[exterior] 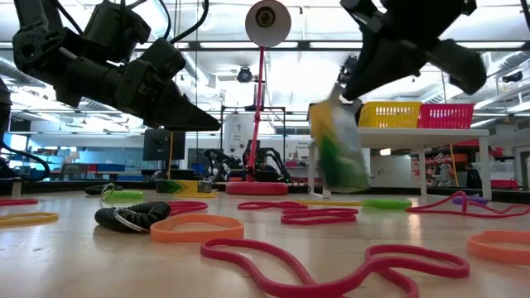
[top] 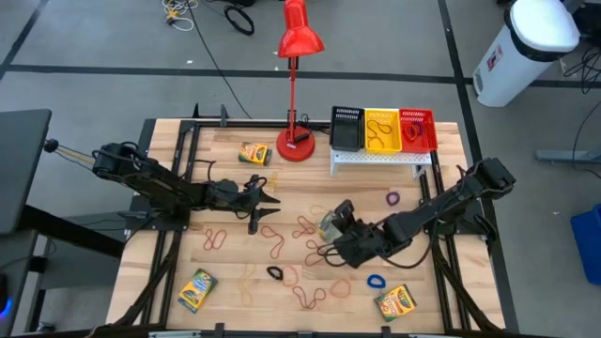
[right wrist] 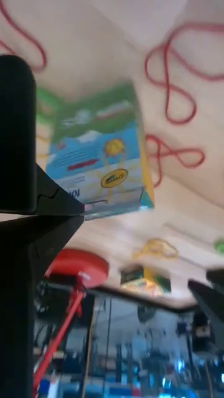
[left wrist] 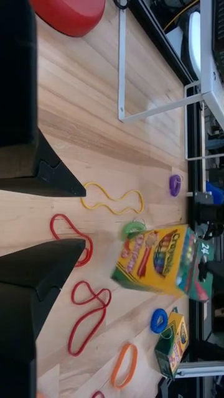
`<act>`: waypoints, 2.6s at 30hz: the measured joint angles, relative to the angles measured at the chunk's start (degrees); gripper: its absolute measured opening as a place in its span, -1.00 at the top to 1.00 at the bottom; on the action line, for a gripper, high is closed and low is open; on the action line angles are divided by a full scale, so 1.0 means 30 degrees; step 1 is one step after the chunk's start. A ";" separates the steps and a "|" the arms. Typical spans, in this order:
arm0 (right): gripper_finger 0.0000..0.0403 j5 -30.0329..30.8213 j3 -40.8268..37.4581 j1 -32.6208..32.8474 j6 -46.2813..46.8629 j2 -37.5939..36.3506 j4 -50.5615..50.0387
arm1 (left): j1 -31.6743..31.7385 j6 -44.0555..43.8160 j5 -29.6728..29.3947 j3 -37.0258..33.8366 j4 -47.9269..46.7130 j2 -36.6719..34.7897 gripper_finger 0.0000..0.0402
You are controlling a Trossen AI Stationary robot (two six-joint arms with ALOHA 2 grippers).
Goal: Pick & Place Office Desk Supplies
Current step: Put the crayon box into the black bin
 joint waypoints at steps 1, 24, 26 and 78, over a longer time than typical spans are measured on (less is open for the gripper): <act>0.99 0.0215 -0.0011 -0.0019 -0.0359 0.0000 0.0288 | 0.0006 0.0000 -0.0007 0.0000 0.0000 -0.0001 0.38; 0.99 -0.0118 -0.1124 -0.0035 -0.0722 -0.0036 0.2227 | 0.0006 0.0000 -0.0005 0.0000 -0.0007 0.0003 0.38; 0.99 -0.0323 -0.1269 -0.0034 -0.0597 -0.0036 0.2551 | 0.0002 0.0004 0.0000 0.0000 -0.0007 0.0000 0.38; 0.99 0.0831 -0.2858 -0.0019 -0.1666 0.0333 0.6134 | 0.0004 0.0004 -0.0002 0.0000 -0.0156 0.0006 0.38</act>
